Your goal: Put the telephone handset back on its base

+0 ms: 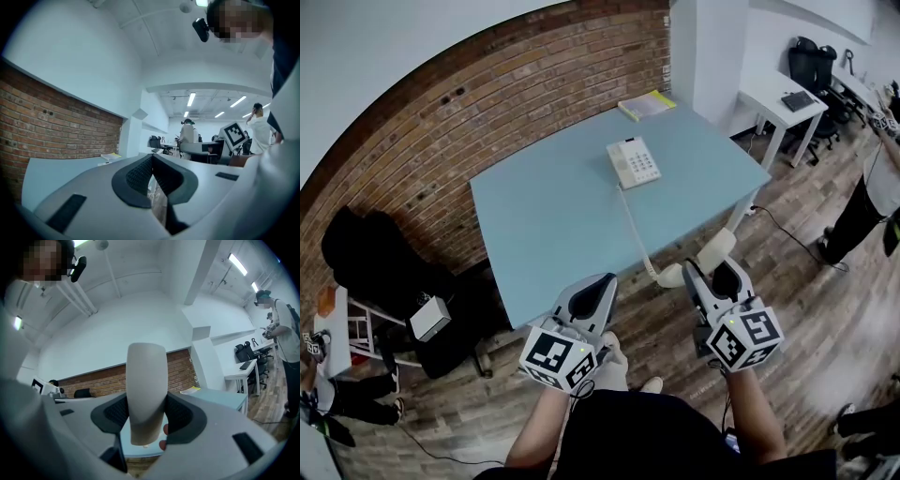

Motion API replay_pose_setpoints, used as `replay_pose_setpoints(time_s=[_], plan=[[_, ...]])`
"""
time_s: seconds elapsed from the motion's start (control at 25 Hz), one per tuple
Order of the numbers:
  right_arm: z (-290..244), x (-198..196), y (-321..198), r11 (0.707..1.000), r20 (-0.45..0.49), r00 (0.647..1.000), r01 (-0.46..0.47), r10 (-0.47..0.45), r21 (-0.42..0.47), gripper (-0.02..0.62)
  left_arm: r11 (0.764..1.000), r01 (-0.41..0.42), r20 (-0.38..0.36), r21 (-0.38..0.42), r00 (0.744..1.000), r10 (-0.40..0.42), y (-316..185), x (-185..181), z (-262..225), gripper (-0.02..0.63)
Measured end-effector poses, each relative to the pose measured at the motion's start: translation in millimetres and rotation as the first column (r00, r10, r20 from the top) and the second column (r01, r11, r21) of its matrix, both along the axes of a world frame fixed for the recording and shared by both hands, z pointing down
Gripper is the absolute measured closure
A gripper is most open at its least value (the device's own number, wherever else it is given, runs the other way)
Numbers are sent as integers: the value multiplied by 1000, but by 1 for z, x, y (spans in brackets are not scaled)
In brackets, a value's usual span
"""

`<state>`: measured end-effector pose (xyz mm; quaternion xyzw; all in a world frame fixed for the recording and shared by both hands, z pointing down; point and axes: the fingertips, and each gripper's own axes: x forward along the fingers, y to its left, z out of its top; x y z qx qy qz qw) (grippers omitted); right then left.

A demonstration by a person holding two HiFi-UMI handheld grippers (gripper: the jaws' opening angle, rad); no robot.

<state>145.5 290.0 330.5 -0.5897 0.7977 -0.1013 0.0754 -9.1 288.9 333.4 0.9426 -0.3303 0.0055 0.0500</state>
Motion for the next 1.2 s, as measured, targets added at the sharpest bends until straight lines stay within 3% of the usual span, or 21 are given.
replay_pose_setpoints(time_s=[0.12,1.2], plan=[[-1,-5,-7,1000,4,1000,6,-6,2,368,1000,1,-35,-12,999,-2,-7,-5,-3,597],[10,-8,-109,1000,12,1000,-14,14,-27,368,998,2,-37,-59,999,-4,-121,-12,17,597]])
